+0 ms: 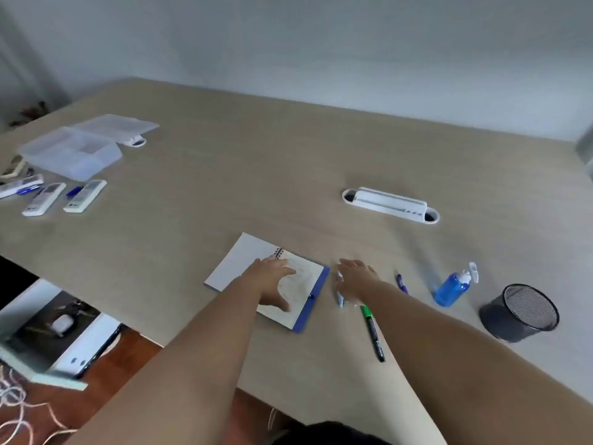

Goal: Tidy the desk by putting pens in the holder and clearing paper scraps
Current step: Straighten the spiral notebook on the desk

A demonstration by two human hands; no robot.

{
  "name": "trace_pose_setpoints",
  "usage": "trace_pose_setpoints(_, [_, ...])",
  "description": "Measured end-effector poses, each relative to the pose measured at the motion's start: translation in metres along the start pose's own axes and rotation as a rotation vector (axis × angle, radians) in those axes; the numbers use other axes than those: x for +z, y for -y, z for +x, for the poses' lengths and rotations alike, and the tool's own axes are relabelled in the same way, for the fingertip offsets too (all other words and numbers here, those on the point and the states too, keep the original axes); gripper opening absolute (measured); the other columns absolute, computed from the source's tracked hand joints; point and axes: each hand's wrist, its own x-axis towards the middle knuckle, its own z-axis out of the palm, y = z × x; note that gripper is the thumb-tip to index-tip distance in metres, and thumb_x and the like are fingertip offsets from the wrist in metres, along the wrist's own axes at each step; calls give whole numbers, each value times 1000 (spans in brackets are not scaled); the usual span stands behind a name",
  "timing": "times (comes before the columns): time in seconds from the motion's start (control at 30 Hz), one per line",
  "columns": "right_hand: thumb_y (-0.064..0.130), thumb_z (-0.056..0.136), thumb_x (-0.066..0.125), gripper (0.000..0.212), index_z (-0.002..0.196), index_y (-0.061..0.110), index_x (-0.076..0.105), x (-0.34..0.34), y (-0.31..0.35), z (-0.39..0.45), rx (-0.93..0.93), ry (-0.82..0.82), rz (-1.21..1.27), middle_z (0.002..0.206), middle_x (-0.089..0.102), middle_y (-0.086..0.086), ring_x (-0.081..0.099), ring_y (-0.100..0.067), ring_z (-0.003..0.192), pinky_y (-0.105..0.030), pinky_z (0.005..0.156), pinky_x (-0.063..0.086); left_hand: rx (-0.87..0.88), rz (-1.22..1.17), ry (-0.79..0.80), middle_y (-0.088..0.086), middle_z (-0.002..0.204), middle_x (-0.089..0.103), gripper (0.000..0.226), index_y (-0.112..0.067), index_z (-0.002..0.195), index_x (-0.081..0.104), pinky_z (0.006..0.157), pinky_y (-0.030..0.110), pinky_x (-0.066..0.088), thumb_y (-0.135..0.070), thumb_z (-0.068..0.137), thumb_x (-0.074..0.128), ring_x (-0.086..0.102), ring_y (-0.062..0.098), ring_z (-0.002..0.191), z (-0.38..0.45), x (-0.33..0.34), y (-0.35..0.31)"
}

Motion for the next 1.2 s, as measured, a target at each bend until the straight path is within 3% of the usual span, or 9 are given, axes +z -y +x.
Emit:
trace_pose_setpoints(0.13, [18, 96, 36, 58, 153, 21, 22, 21, 15, 5, -48, 95, -79, 163, 14, 3, 5, -18, 151, -41, 121, 4, 24, -37, 63, -7, 162, 13, 101, -39, 145, 32, 120, 37, 13, -56, 60, 82, 12, 15, 149, -9, 39, 17])
trace_pose_setpoints(0.57, [23, 98, 37, 58, 153, 26, 21, 60, 32, 5, -7, -16, -100, 164, 9, 8, 1, -16, 151, -39, 123, -2, 11, -518, -104, -14, 137, 53, 28, -33, 92, 74, 106, 31, 36, -29, 66, 84, 43, 10, 128, 4, 50, 40])
trace_pose_setpoints(0.63, [25, 98, 36, 58, 154, 25, 20, 63, 33, 5, -4, -23, -107, 164, 9, 7, -1, -16, 151, -39, 123, -3, -35, -584, -190, -11, 125, 63, 11, -25, 81, 71, 97, 32, 43, -27, 73, 78, 54, 12, 118, 4, 43, 42])
trace_pose_setpoints(0.8, [37, 99, 38, 58, 153, 23, 22, 69, 45, 1, -14, -77, -49, 162, 16, -2, -1, -21, 151, -39, 122, -4, -372, -894, -578, -4, 73, 58, 18, -13, 75, 59, 60, 29, 40, -28, 80, 68, 54, 18, 72, -13, 34, 75])
trace_pose_setpoints(0.87, [49, 96, 41, 63, 151, 25, 22, 74, 53, -3, -26, -96, -77, 161, 20, -6, 1, -24, 151, -41, 121, -4, -517, -908, -669, 0, 68, 56, 21, -17, 67, 52, 61, 33, 44, -32, 76, 64, 56, 27, 72, -20, 43, 103])
trace_pose_setpoints(0.97, [66, 89, 40, 74, 149, 28, 21, 84, 65, -8, -5, -69, -169, 160, 14, -13, -1, -30, 150, -47, 119, -7, -603, -648, -589, 6, 87, 63, 18, -20, 69, 54, 71, 41, 50, -35, 77, 62, 56, 34, 87, -26, 59, 131])
trace_pose_setpoints(1.07, [66, 87, 44, 72, 148, 32, 28, 89, 70, -10, 14, -63, -168, 159, 17, -15, 3, -33, 150, -51, 119, -5, -591, -430, -608, 13, 132, 48, 29, -16, 102, 58, 87, 47, 47, -22, 76, 69, 48, 40, 112, -28, 72, 141])
trace_pose_setpoints(1.13, [60, 83, 56, 64, 139, 31, 45, 89, 70, -12, -30, -128, -169, 150, 39, -13, 26, -35, 145, -50, 118, 17, -380, -326, -646, 15, 149, 35, 53, -15, 125, 49, 97, 49, 42, -14, 75, 66, 40, 38, 127, -26, 77, 140])
trace_pose_setpoints(1.2, [50, 78, 68, 52, 126, 31, 59, 94, 68, -13, -111, -150, -136, 134, 58, -8, 51, -32, 130, -44, 103, 48, -36, -214, -503, 11, 155, 31, 58, -20, 138, 41, 106, 50, 38, -19, 83, 56, 33, 34, 136, -20, 83, 137])
